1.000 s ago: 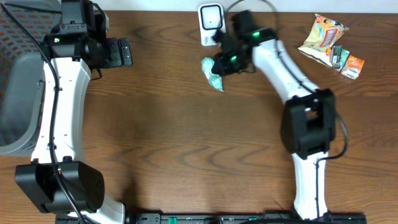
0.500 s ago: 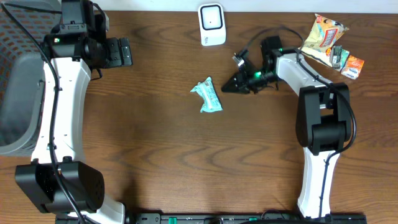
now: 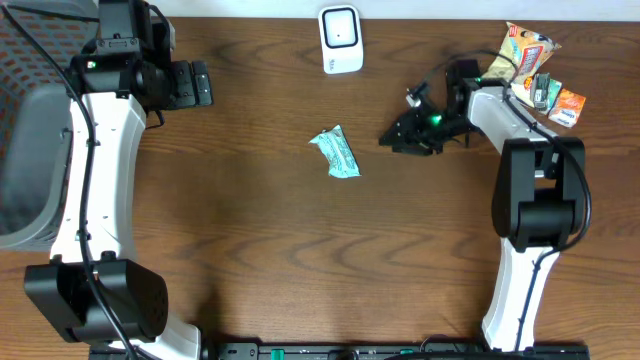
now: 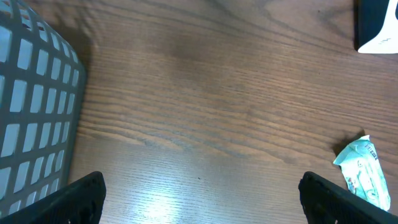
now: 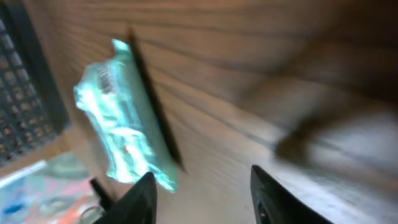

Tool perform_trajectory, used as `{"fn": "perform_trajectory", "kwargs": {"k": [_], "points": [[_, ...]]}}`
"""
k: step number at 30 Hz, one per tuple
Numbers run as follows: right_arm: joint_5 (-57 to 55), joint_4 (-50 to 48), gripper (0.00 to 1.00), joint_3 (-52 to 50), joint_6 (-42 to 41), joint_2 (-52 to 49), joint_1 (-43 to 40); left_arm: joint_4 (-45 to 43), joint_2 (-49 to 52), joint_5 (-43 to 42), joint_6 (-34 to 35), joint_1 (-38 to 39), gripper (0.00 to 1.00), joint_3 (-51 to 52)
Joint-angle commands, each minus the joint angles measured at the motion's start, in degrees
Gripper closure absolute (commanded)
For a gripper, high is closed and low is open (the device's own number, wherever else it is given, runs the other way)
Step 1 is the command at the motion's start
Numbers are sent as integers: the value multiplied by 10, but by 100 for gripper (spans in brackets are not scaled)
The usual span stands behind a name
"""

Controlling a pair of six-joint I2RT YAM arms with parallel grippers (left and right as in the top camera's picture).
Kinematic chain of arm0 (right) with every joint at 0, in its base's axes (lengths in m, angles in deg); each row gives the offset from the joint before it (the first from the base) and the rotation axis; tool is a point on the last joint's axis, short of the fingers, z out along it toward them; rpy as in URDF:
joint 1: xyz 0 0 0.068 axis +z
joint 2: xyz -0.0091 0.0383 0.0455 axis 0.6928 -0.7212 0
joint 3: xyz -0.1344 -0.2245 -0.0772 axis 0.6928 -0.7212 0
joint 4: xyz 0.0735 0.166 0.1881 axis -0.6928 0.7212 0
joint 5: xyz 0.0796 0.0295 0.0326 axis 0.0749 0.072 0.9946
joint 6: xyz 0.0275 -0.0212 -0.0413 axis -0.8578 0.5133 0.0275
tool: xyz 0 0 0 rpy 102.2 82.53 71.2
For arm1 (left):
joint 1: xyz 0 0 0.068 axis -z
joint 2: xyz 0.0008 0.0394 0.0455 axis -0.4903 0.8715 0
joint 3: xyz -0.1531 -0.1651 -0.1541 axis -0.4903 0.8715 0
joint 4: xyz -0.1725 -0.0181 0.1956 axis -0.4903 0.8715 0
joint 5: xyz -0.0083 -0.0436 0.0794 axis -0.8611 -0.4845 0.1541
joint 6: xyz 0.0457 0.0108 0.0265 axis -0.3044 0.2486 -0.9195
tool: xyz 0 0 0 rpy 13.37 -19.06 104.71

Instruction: Scan the item barcode

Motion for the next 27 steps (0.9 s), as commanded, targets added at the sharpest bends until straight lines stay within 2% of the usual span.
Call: {"fn": "perform_trajectory", "kwargs": {"k": [1, 7, 8, 13, 17, 23, 27], "points": [[-136, 1, 48, 27, 9, 70, 54, 3, -1, 2, -8, 1, 2, 2], [-405, -31, 22, 27, 10, 116, 180, 3, -1, 1, -8, 1, 2, 2], [-442, -39, 21, 27, 10, 116, 202, 3, -1, 1, -8, 1, 2, 2], [-592, -74, 21, 27, 14, 83, 298, 3, -1, 1, -8, 1, 2, 2], [-668, -89, 22, 27, 14, 49, 342, 3, -1, 1, -8, 1, 2, 2], [-690, -102, 26, 27, 14, 5, 363, 3, -1, 1, -8, 1, 2, 2], [-690, -107, 35, 27, 13, -21, 357, 3, -1, 1, -8, 1, 2, 2]]}}
